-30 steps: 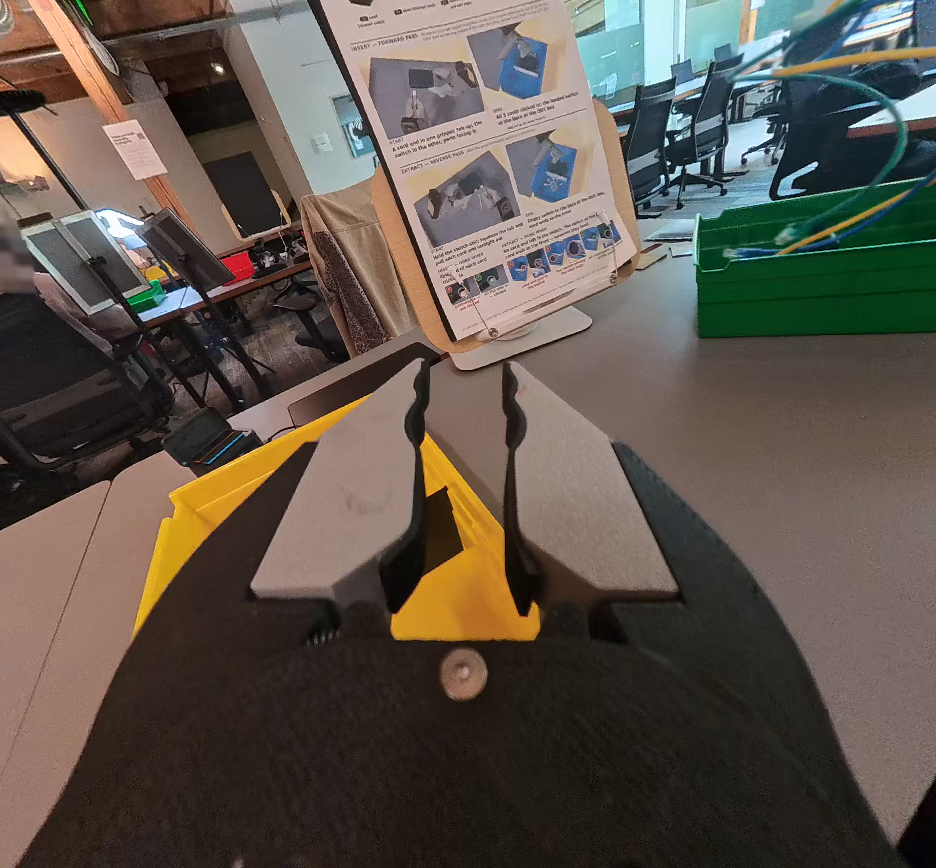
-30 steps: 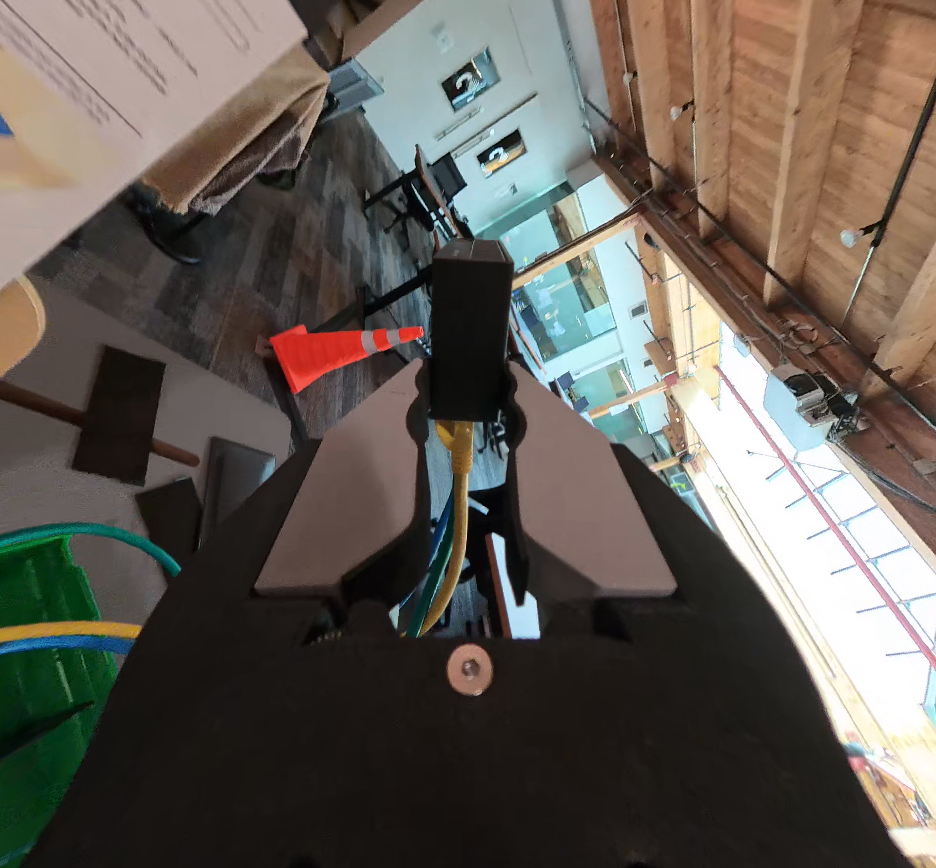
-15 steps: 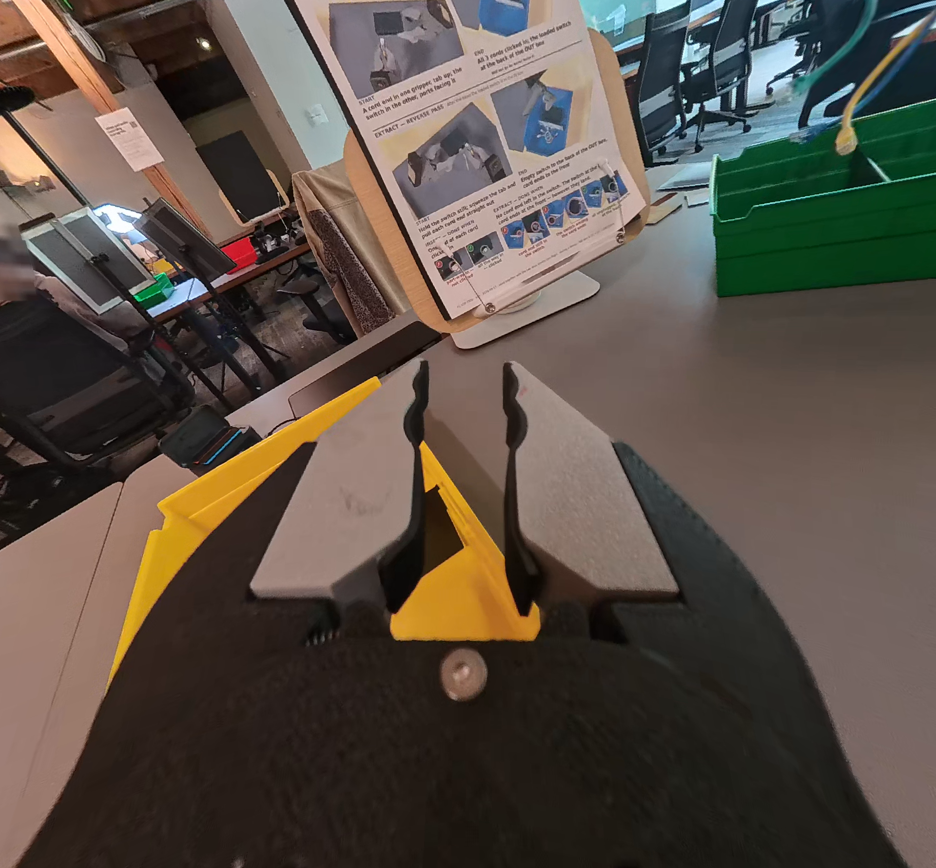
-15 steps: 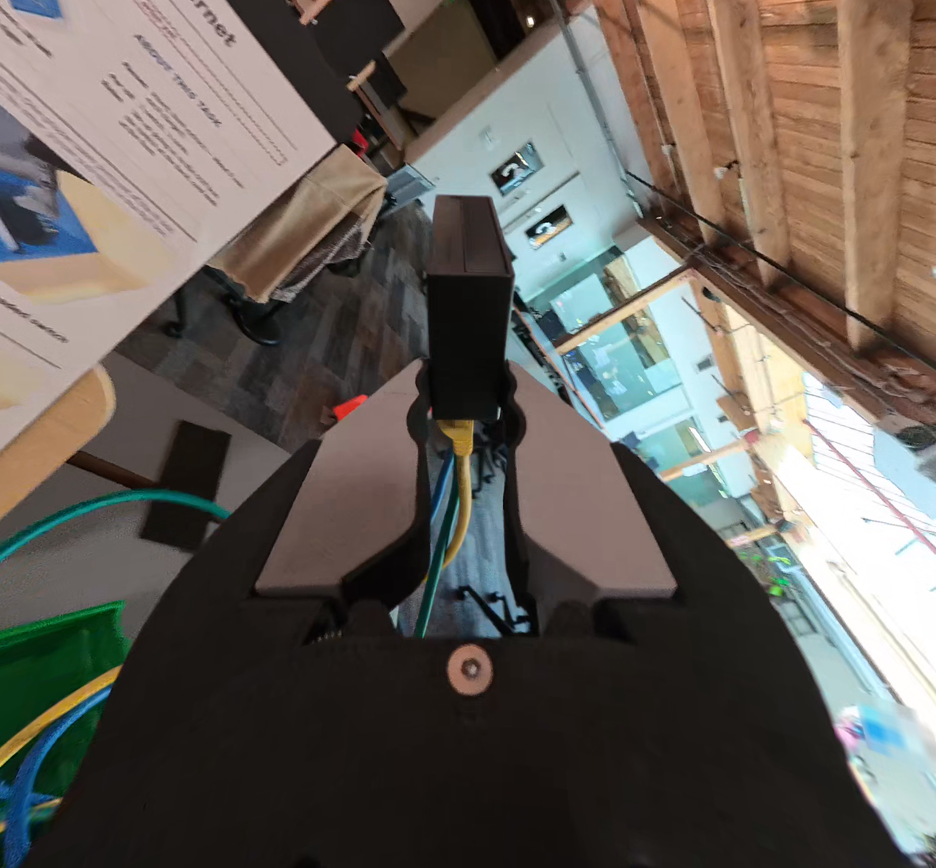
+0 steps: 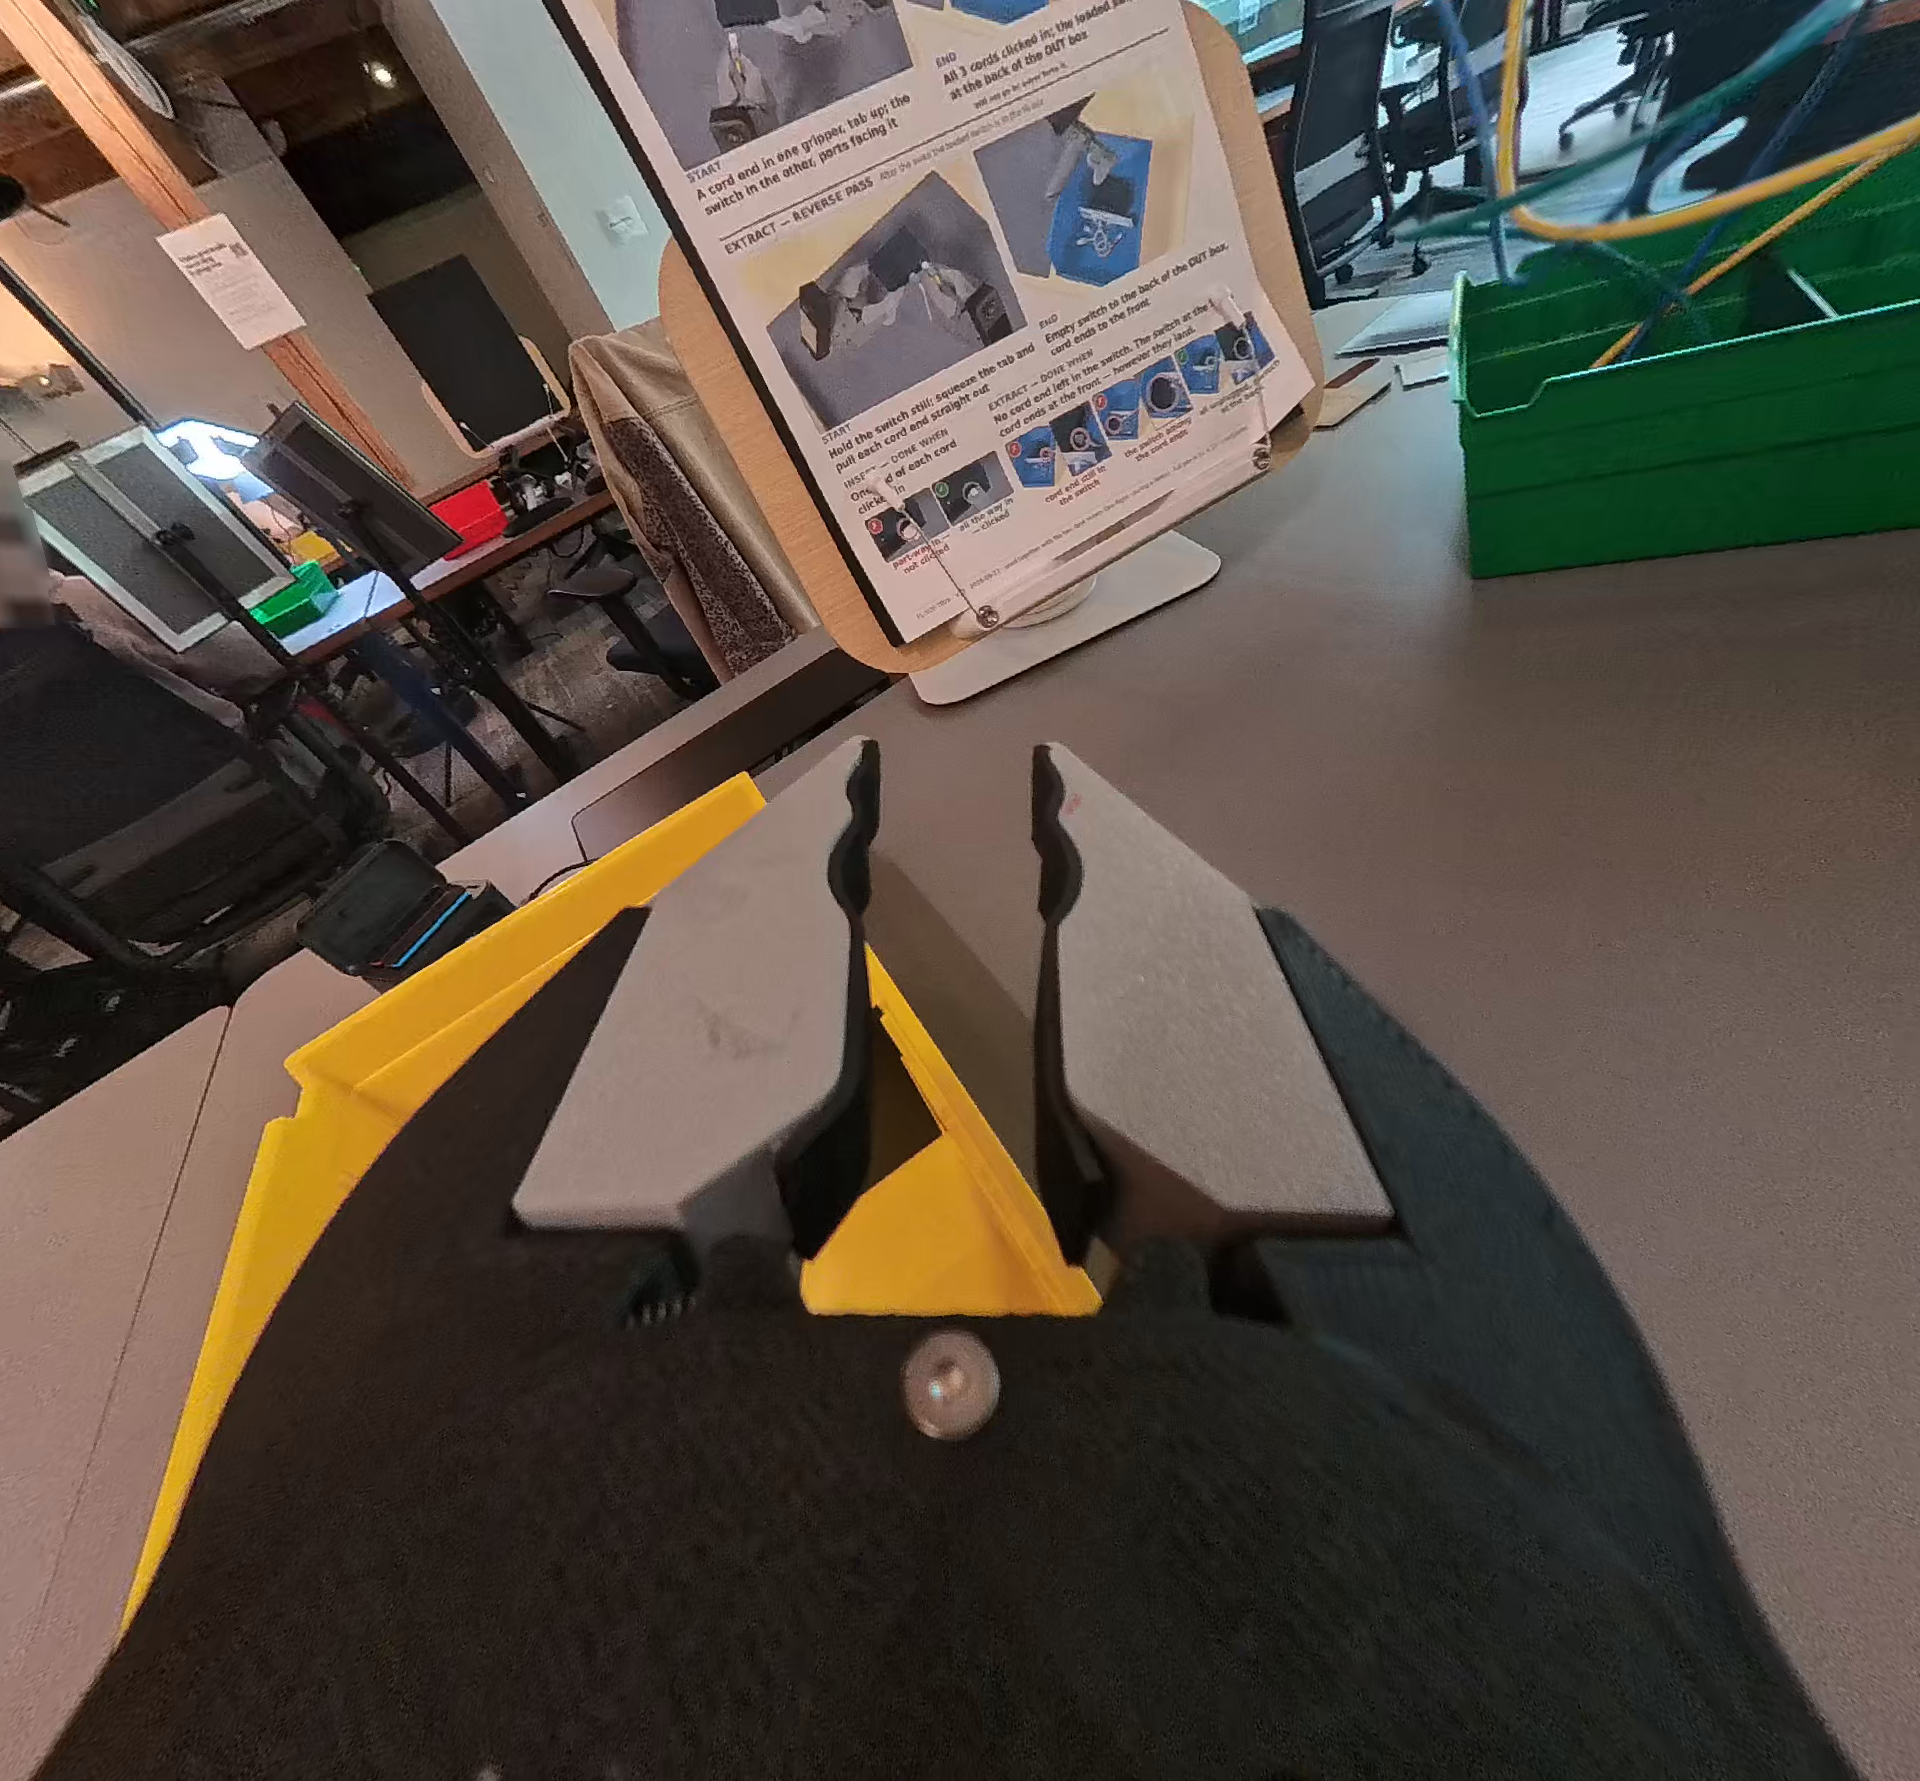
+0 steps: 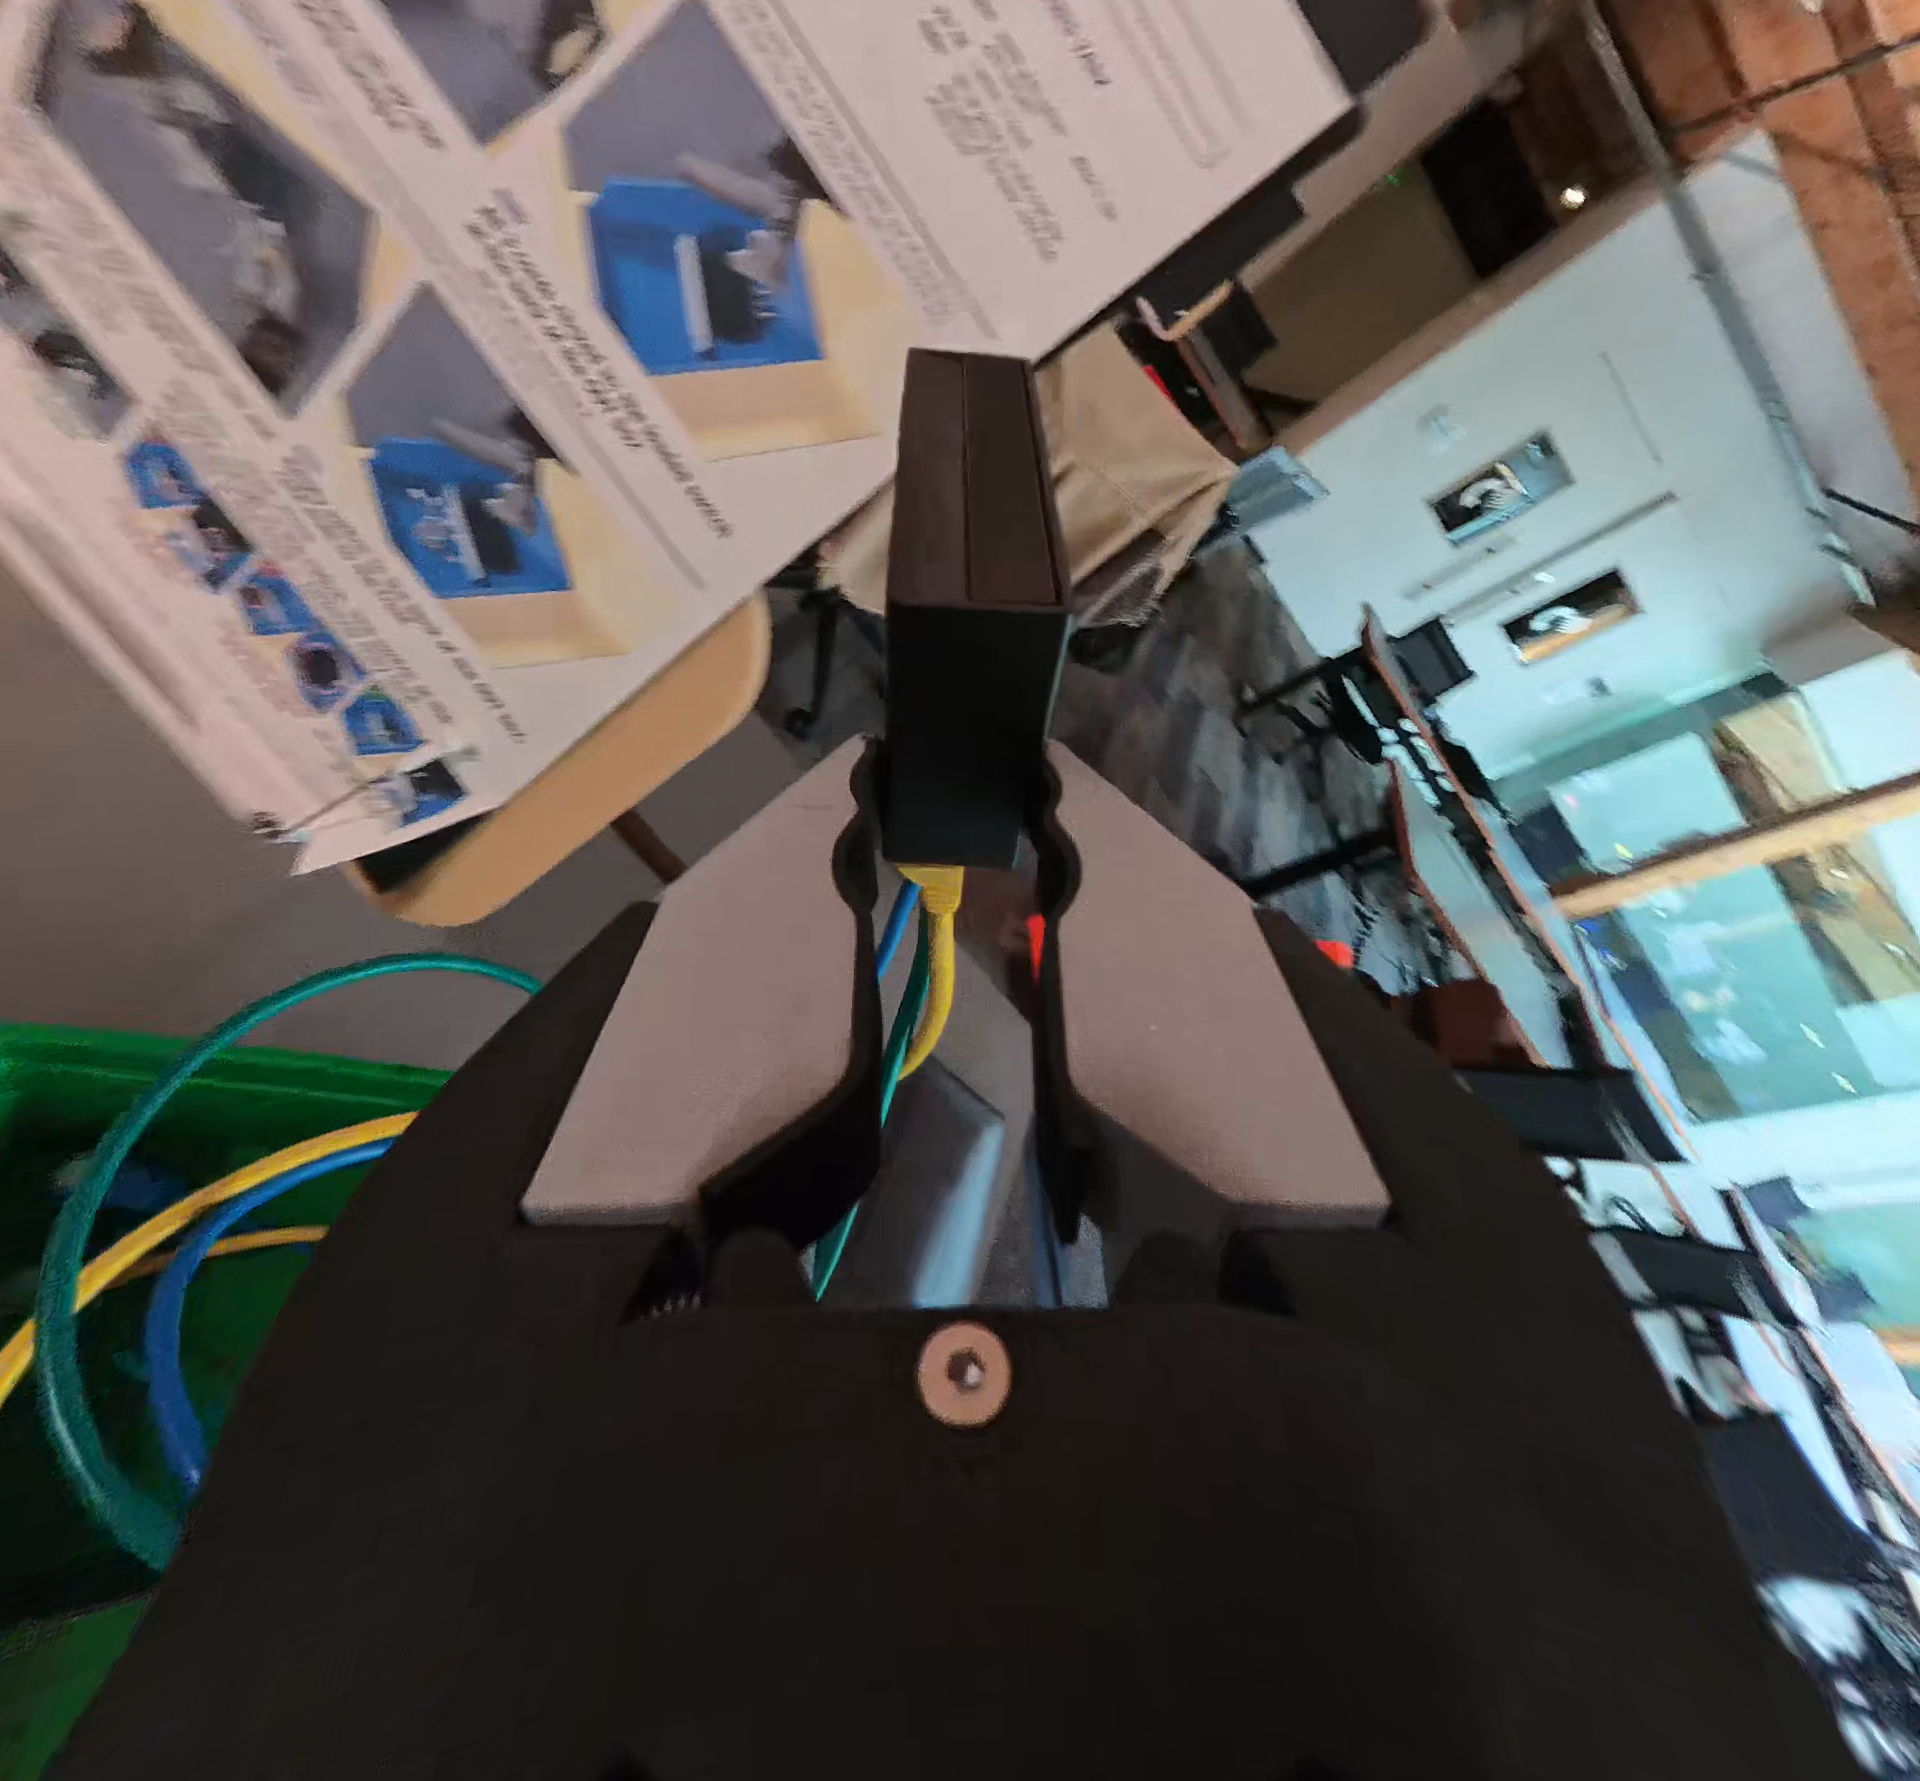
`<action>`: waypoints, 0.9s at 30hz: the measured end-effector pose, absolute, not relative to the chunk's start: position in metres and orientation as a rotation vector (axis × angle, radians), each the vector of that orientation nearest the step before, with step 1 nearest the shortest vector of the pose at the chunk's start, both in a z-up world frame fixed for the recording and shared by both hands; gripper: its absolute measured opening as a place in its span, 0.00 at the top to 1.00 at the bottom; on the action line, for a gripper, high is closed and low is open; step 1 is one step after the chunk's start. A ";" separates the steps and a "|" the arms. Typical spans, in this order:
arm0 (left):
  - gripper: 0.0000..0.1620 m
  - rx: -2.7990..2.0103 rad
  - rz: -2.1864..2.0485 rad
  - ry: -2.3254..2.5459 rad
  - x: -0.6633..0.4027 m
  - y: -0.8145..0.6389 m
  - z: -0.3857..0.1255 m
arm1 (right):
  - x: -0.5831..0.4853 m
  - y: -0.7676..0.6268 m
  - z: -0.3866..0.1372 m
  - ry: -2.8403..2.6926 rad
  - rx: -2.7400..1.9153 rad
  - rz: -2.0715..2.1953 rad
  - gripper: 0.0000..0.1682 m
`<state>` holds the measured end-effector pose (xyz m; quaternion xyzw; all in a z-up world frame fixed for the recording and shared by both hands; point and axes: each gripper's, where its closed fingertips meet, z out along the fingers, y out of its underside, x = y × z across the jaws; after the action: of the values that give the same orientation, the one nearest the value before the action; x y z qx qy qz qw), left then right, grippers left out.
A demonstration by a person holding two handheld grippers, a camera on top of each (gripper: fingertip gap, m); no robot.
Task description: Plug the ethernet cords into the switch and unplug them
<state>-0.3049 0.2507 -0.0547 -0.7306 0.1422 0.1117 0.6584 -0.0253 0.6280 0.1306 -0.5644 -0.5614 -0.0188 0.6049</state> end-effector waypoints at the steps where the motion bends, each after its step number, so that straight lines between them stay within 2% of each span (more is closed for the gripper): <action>1: 0.83 -1.654 0.250 0.321 -0.305 0.251 -0.055 | -0.029 0.621 0.118 -1.322 -1.303 -0.002 0.86; 6: 0.83 -1.649 0.250 0.321 -0.304 0.248 -0.053 | -0.025 0.589 0.039 -1.532 -1.270 0.049 0.86; 12: 0.83 -1.643 0.271 0.335 -0.302 0.242 -0.051 | 0.025 0.579 -0.073 -1.836 -1.273 -0.214 0.86; 20: 0.83 -1.607 0.288 0.318 -0.300 0.228 -0.036 | 0.034 0.543 -0.132 -2.174 -1.144 -0.457 0.85; 25: 0.83 -1.598 0.274 0.336 -0.291 0.226 -0.033 | 0.043 0.529 -0.180 -2.261 -1.547 -0.299 0.78; 26: 0.83 -1.613 0.268 0.321 -0.292 0.228 -0.036 | 0.045 0.527 -0.188 -2.264 -1.661 -0.232 0.87; 27: 0.83 -1.634 0.259 0.309 -0.293 0.229 -0.039 | 0.050 0.529 -0.196 -2.256 -1.793 -0.194 0.90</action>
<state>-0.2929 0.2292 -0.0386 -0.7240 0.1370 0.1149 0.6663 0.0502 0.5285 -0.1955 -0.6158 -0.7748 -0.0665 0.1266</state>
